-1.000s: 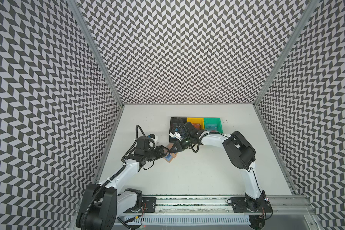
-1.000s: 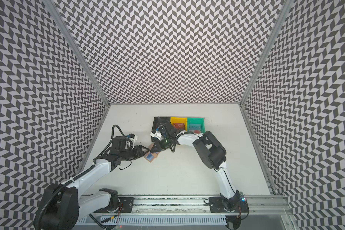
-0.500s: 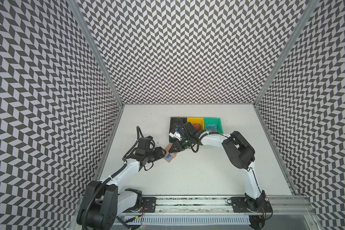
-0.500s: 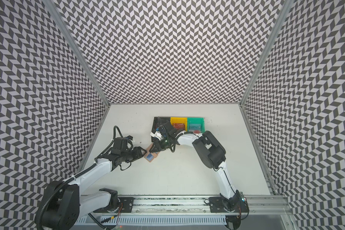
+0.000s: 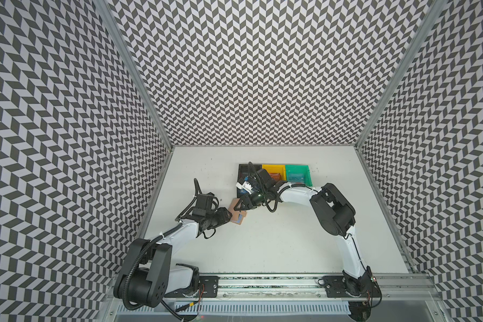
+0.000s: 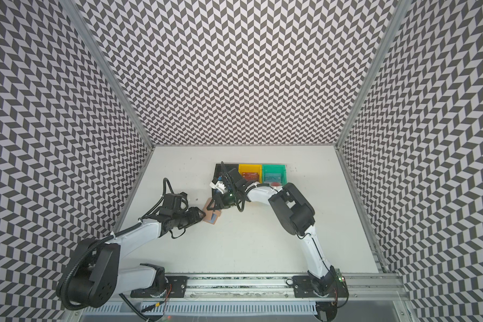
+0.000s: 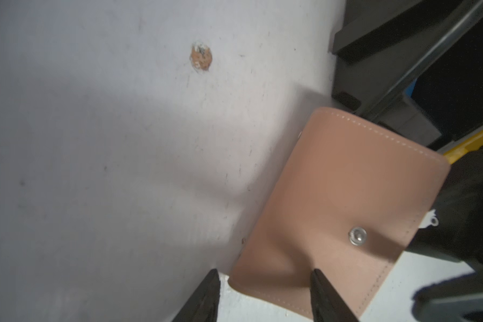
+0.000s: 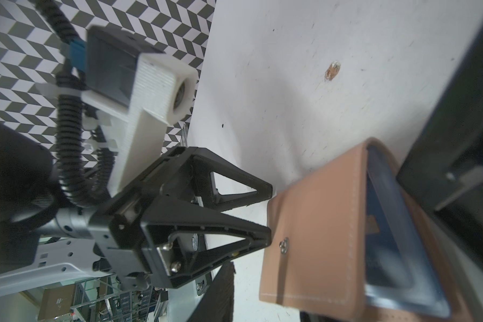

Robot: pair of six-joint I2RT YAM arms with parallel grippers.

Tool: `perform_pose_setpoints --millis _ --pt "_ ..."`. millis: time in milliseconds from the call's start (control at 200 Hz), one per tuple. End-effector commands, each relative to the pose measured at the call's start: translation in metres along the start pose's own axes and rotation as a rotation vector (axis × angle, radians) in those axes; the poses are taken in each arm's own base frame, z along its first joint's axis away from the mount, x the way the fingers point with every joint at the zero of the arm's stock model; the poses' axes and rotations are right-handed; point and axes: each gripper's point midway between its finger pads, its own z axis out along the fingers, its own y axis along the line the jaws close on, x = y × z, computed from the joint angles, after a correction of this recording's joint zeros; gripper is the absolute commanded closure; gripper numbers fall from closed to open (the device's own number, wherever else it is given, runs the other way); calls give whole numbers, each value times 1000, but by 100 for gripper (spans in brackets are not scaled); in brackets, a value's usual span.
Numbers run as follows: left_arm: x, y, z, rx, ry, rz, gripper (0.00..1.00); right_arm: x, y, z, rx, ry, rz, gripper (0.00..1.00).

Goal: Take the credit cards out of the card holder
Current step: Open the card holder at the center of the table.

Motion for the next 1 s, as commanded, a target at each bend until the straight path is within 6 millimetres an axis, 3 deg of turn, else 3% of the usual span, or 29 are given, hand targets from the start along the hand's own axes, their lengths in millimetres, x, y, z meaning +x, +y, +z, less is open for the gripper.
perform_pose_setpoints --millis 0,190,506,716,991 --pt "1 -6 3 21 -1 18 47 -13 -2 0 5 -33 -25 64" --pt "2 -21 3 64 3 43 47 -12 -8 -1 23 -29 -18 75" --pt "-8 -26 -12 46 -35 57 47 -4 -13 -2 50 -7 -19 85" --pt "-29 -23 -43 21 -124 25 45 -3 -5 -5 28 1 -38 85" --pt "-48 -18 -73 6 -201 -19 42 -1 -1 -1 8 8 -38 76"
